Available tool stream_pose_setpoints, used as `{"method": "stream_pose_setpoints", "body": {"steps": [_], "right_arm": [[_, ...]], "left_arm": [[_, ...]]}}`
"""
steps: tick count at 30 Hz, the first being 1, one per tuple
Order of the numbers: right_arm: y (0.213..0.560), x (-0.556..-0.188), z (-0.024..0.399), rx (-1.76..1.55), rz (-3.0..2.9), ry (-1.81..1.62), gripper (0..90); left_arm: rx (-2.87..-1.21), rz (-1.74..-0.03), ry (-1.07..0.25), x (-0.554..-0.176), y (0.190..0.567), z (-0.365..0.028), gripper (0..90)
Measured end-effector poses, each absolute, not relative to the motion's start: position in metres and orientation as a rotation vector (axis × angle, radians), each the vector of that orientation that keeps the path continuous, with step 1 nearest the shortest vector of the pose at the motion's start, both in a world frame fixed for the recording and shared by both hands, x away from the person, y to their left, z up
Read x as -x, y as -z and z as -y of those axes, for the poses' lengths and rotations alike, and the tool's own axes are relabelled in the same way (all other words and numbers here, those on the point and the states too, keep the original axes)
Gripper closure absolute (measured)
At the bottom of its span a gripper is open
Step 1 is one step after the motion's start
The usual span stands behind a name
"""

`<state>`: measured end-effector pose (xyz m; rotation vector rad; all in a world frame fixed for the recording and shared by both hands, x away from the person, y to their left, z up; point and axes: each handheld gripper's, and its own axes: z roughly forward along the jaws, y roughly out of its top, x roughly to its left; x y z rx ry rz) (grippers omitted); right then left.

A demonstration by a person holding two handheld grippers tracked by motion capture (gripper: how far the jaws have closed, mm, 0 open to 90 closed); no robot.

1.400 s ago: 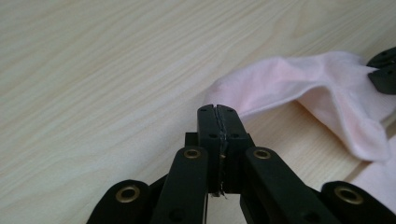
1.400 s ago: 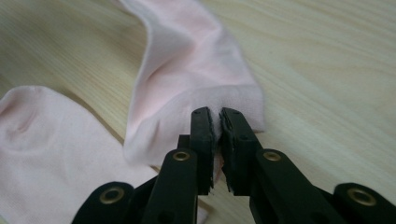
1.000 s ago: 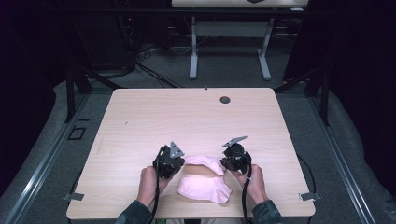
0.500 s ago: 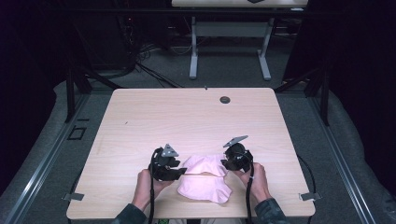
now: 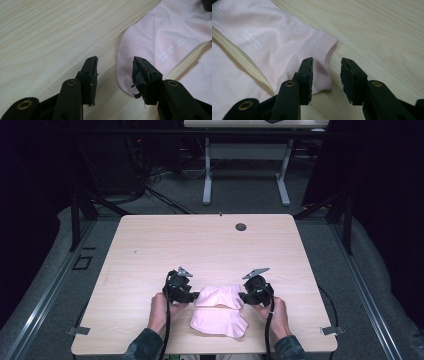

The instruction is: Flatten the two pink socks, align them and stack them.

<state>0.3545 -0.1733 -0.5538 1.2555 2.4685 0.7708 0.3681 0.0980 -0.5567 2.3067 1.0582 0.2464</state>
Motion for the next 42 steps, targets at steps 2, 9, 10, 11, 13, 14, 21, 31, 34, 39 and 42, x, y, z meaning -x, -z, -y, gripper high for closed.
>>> {"method": "stream_pose_setpoints", "body": {"steps": [2,9,10,11,13,14,21,31,34,39,42], "right_arm": [[0.554,-0.355,0.172,-1.252,-2.476,-0.760,62.6],[0.556,-0.354,0.170,-1.248,-2.476,-0.764,69.9],[0.557,-0.354,0.169,-1.258,-2.470,-0.771,71.1],[0.557,-0.355,0.170,-1.257,-2.478,-0.755,72.1],[0.557,-0.355,0.170,-1.263,-2.481,-0.757,74.0],[0.558,-0.355,0.170,-1.262,-2.483,-0.752,75.7],[0.561,-0.354,0.171,-1.276,-2.471,-0.794,85.8],[0.525,-0.339,0.179,-1.254,-2.441,-0.880,86.7],[0.508,-0.330,0.179,-1.242,-2.431,-0.905,86.6],[0.489,-0.311,0.183,-1.249,-2.453,-0.944,86.6],[0.487,-0.298,0.183,-1.248,-2.476,-0.932,86.5]], "left_arm": [[-2.342,-1.052,-0.270,-0.368,0.559,-0.091,57.1],[-2.382,-1.014,-0.321,-0.362,0.562,-0.081,68.6],[-2.381,-1.012,-0.318,-0.362,0.562,-0.081,71.0],[-2.376,-1.008,-0.308,-0.362,0.562,-0.081,73.1],[-2.370,-0.992,-0.288,-0.361,0.563,-0.081,80.1],[-2.363,-0.988,-0.288,-0.361,0.564,-0.080,84.7],[-2.346,-0.992,-0.299,-0.359,0.564,-0.082,90.0],[-2.216,-0.995,-0.255,-0.349,0.517,-0.107,90.0],[-2.201,-0.980,-0.241,-0.340,0.498,-0.111,90.0],[-2.217,-0.948,-0.196,-0.321,0.484,-0.115,89.9],[-2.240,-0.929,-0.181,-0.310,0.486,-0.116,89.9]]}}
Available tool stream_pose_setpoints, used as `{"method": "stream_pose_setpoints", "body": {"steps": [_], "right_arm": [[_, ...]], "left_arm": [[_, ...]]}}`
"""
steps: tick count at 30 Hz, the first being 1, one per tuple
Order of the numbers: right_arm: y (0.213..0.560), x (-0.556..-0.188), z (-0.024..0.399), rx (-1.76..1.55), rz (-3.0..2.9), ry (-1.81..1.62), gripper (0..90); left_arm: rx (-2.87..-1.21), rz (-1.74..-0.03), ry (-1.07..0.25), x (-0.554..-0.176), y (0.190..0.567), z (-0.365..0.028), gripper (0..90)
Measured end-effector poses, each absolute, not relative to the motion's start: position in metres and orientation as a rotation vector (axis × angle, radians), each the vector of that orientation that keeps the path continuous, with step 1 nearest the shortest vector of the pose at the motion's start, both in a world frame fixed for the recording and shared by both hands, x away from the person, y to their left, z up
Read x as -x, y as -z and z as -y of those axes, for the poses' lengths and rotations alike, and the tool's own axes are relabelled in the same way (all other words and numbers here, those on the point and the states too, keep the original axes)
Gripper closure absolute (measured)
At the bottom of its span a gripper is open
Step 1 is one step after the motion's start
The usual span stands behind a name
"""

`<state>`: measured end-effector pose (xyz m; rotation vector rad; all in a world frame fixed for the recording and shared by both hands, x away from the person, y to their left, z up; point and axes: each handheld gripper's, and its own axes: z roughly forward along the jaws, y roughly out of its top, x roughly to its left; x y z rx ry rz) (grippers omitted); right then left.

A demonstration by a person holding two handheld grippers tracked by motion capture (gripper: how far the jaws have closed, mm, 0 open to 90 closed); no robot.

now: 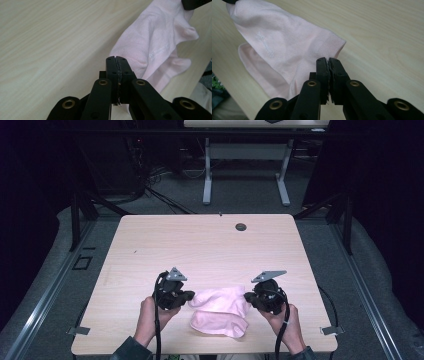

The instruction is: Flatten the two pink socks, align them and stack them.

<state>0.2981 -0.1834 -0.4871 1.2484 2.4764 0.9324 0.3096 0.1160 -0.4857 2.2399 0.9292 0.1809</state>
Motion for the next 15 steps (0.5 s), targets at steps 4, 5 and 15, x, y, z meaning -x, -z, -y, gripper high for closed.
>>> {"method": "stream_pose_setpoints", "body": {"steps": [4,5,15], "right_arm": [[0.495,-0.285,0.184,-1.233,-2.518,-0.905,86.4],[0.498,-0.283,0.184,-1.245,-2.515,-0.921,86.4],[0.543,-0.277,0.178,-1.258,-2.589,-0.851,85.9]], "left_arm": [[-2.268,-0.917,-0.164,-0.300,0.497,-0.116,89.8],[-2.277,-0.922,-0.161,-0.298,0.502,-0.116,89.8],[-2.370,-0.927,-0.192,-0.293,0.547,-0.112,89.6]]}}
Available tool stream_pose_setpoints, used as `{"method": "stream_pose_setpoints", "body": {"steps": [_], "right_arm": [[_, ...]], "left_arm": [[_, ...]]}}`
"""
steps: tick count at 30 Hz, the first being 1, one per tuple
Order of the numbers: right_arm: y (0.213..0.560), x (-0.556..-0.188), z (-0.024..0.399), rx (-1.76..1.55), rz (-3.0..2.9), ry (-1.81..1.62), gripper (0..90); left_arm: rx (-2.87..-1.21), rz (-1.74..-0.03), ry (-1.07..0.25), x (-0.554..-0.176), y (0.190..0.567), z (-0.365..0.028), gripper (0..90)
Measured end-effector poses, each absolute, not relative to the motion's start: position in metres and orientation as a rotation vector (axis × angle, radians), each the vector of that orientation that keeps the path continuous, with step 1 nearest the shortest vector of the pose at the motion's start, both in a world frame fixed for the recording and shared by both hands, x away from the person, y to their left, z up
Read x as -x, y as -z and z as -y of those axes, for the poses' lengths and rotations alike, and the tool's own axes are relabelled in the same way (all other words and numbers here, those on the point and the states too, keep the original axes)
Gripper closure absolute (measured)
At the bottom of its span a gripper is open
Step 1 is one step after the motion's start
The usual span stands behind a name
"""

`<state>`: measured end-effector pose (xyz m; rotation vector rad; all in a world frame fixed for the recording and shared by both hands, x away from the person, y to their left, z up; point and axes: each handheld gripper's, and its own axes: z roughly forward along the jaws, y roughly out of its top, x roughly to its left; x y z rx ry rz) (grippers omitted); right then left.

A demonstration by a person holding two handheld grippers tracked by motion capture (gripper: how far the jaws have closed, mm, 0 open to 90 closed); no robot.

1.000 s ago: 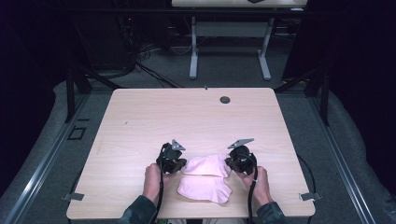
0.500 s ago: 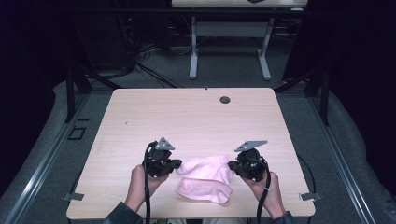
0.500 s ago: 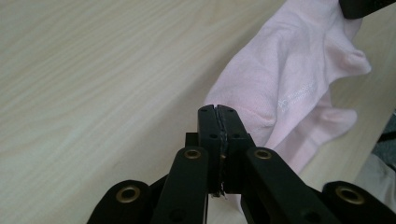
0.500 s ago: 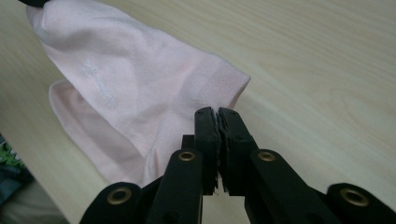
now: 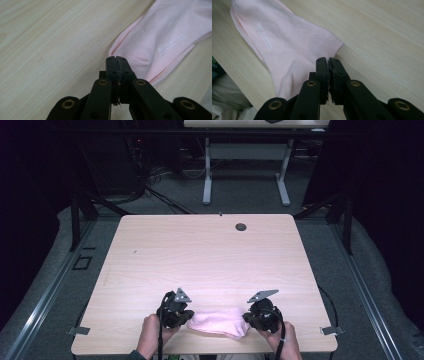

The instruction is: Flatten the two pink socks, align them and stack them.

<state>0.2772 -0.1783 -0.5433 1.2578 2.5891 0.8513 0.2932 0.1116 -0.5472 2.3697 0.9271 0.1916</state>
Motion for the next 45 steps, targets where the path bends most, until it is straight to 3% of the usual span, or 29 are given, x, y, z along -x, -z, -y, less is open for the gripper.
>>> {"method": "stream_pose_setpoints", "body": {"steps": [5,7,11,14,17,25,34,45], "right_arm": [[0.553,-0.278,0.174,-1.246,-2.595,-0.811,85.0],[0.554,-0.279,0.174,-1.238,-2.592,-0.823,82.0],[0.543,-0.277,0.182,-1.244,-2.548,-0.893,58.8],[0.530,-0.275,0.192,-1.241,-2.466,-0.973,40.2],[0.518,-0.272,0.204,-1.261,-2.394,-1.004,23.3],[0.522,-0.269,0.238,-1.339,-2.269,-0.970,1.4],[0.561,-0.275,0.282,-1.494,-2.178,-0.840,0.0],[0.586,-0.284,0.297,-1.514,-2.107,-0.827,0.0]], "left_arm": [[-2.359,-0.937,-0.205,-0.294,0.553,-0.112,88.1],[-2.338,-0.957,-0.230,-0.294,0.551,-0.114,75.5],[-2.252,-0.984,-0.274,-0.292,0.536,-0.124,36.6],[-2.203,-0.989,-0.333,-0.289,0.521,-0.137,22.9],[-2.166,-1.002,-0.394,-0.285,0.510,-0.151,14.8],[-2.119,-1.161,-0.525,-0.281,0.524,-0.202,3.4],[-2.056,-1.359,-0.537,-0.285,0.571,-0.245,0.3],[-2.006,-1.367,-0.569,-0.287,0.593,-0.251,0.1]]}}
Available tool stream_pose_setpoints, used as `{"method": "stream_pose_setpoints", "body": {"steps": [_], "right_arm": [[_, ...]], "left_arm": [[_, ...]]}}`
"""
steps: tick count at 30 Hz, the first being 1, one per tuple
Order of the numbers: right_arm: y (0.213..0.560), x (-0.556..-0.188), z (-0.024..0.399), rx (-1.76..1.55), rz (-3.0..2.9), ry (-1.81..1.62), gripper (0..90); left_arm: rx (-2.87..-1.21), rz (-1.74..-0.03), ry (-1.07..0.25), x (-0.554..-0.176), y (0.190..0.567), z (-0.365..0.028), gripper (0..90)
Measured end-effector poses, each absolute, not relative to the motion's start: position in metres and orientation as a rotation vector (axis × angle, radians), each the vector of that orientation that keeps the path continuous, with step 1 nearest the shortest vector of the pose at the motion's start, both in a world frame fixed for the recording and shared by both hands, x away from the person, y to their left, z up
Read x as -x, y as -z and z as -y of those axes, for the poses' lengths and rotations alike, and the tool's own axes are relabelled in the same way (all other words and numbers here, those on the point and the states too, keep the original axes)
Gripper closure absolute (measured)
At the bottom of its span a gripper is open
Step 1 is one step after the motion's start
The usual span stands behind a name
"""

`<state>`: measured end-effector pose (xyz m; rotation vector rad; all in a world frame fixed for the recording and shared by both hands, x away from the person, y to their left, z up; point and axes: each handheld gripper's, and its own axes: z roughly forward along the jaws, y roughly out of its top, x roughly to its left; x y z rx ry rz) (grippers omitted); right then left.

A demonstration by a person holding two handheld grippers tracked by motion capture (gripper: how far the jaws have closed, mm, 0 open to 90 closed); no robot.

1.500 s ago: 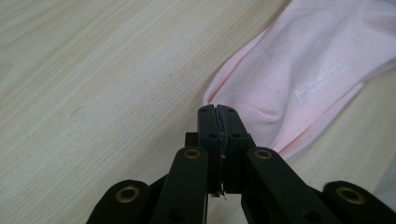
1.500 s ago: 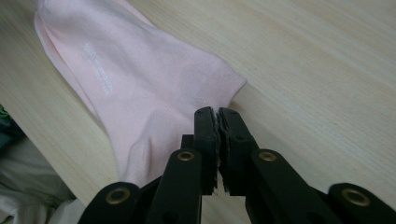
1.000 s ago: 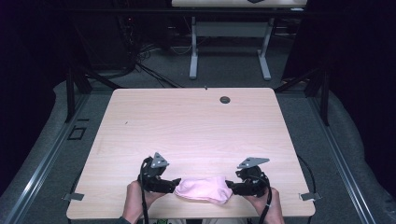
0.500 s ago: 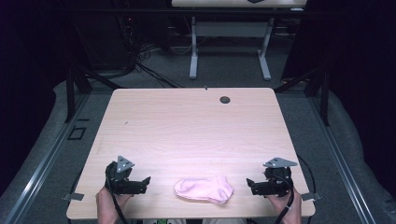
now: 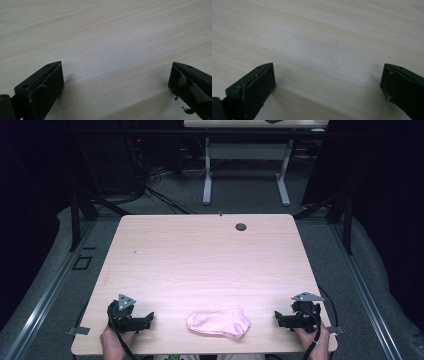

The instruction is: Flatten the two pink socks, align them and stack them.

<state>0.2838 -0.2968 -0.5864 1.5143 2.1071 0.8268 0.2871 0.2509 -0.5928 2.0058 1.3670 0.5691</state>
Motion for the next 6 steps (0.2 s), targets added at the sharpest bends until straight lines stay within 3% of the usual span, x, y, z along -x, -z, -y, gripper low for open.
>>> {"method": "stream_pose_setpoints", "body": {"steps": [6], "right_arm": [[0.5903,-0.2822,0.2984,-1.482,-2.076,-0.873,0.0]], "left_arm": [[-2.006,-1.358,-0.566,-0.2885,0.5932,-0.2519,0.0]]}}
